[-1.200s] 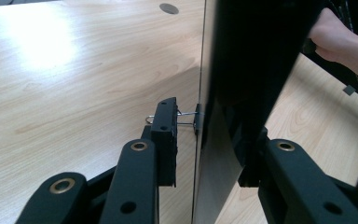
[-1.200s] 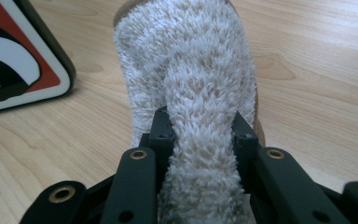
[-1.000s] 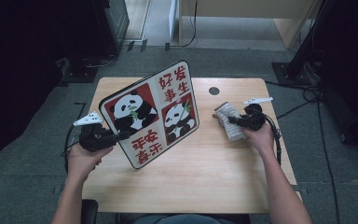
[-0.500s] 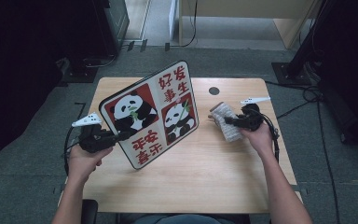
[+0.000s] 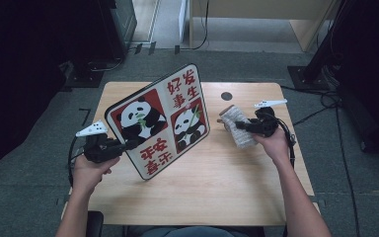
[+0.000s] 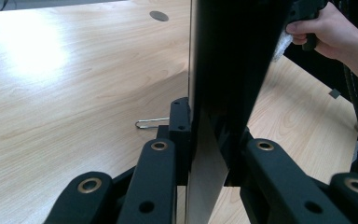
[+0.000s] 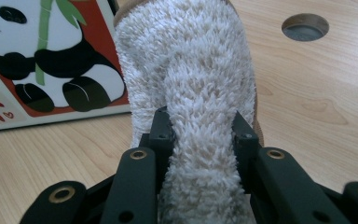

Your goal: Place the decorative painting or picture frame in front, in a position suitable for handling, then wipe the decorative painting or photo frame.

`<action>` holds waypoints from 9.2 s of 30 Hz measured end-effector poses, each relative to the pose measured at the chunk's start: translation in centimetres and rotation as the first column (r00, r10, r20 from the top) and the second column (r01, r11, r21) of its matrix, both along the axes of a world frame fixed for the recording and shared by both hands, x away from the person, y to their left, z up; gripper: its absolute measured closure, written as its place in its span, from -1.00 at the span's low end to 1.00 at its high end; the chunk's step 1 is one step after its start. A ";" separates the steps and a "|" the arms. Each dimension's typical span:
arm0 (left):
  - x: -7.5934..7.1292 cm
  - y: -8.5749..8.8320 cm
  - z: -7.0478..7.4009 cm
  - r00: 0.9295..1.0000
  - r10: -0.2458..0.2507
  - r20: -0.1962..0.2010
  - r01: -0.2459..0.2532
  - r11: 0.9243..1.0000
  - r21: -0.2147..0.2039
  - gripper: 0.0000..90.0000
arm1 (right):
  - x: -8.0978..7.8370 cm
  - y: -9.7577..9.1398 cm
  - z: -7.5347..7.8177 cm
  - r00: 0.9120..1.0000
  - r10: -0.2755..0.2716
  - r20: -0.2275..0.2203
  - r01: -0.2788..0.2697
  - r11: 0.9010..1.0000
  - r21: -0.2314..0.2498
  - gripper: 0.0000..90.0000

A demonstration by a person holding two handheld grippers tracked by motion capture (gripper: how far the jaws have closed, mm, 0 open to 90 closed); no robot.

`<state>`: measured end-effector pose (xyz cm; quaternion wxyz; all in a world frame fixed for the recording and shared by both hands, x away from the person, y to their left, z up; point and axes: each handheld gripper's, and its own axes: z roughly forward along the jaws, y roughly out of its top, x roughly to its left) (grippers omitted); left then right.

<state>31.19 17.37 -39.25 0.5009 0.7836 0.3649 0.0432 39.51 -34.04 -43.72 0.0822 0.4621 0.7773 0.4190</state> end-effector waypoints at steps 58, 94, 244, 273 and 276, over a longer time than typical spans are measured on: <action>0.2 0.0 0.2 1.000 -0.019 -0.012 0.019 1.000 0.012 0.80 | 1.9 8.4 16.0 0.956 0.182 0.231 -0.181 0.983 -0.026 0.54; 0.5 0.2 0.3 0.999 -0.045 -0.009 0.045 0.999 0.025 0.80 | 4.7 12.5 14.2 0.957 0.155 0.245 -0.165 0.986 0.019 0.45; 0.5 0.6 0.9 0.998 -0.057 0.002 0.057 0.998 -0.010 0.75 | 0.9 9.4 -3.3 0.983 0.176 -0.049 -0.178 0.984 -0.028 0.51; 0.6 0.7 0.9 0.999 -0.054 -0.002 0.054 0.998 -0.013 0.76 | 0.4 10.4 7.2 0.973 0.222 0.070 -0.223 0.975 0.006 0.52; 0.6 0.7 0.9 0.999 -0.053 -0.003 0.053 0.998 -0.016 0.77 | 0.8 11.0 8.7 0.969 0.234 0.082 -0.235 0.972 0.009 0.52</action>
